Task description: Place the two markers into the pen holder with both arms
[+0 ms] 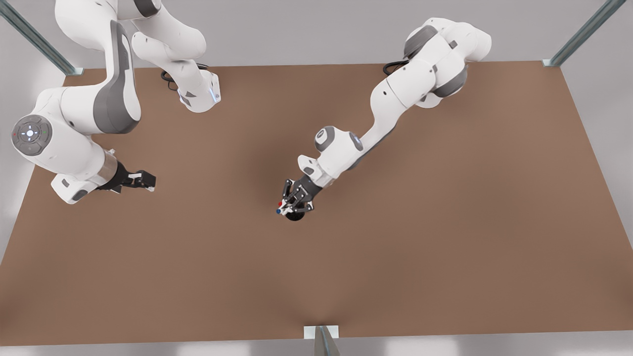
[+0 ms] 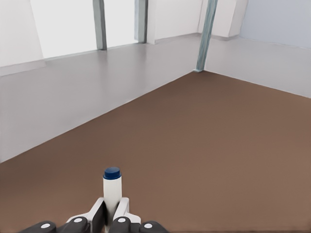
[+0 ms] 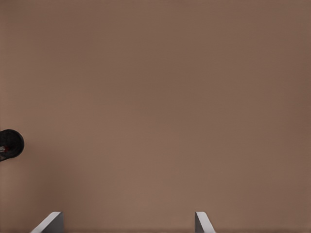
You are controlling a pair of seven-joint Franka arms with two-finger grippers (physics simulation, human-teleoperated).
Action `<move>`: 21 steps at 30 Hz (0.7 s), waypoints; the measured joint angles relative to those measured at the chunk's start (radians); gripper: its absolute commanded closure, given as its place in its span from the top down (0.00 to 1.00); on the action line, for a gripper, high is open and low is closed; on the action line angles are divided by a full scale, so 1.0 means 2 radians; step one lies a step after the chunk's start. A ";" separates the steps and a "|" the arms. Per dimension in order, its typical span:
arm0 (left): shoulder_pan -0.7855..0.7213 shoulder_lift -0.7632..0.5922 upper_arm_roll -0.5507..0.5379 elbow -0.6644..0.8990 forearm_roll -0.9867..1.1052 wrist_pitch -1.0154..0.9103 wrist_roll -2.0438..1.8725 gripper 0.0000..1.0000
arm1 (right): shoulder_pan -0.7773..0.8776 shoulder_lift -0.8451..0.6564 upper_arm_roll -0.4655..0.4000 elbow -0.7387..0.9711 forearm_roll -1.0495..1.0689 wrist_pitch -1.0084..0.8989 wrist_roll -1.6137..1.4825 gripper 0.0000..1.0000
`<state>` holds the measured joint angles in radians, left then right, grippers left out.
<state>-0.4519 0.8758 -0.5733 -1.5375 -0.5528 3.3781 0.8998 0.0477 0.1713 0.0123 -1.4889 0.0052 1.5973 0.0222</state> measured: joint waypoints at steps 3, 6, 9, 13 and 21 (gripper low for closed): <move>-0.003 0.001 0.000 -0.006 0.000 0.012 0.006 1.00 | -0.001 0.001 -0.001 0.000 0.000 0.000 -0.001 1.00; -0.005 0.001 0.001 -0.007 0.001 0.019 0.011 1.00 | -0.001 0.001 -0.001 0.000 0.000 0.000 -0.002 1.00; 0.000 -0.008 0.000 -0.006 -0.002 0.021 0.015 1.00 | -0.001 0.001 -0.001 0.000 0.000 0.000 -0.003 1.00; 0.082 -0.051 0.043 0.007 -0.085 -0.065 0.008 1.00 | -0.001 0.001 0.000 0.008 -0.001 0.000 -0.004 1.00; 0.116 -0.206 0.330 0.130 0.170 -0.535 -0.113 1.00 | 0.000 0.016 -0.002 0.028 -0.003 0.001 -0.006 1.00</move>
<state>-0.2207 0.4643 0.0866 -1.2779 -0.2125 2.3077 0.6731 0.0470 0.2031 0.0078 -1.4338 -0.0011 1.5997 0.0108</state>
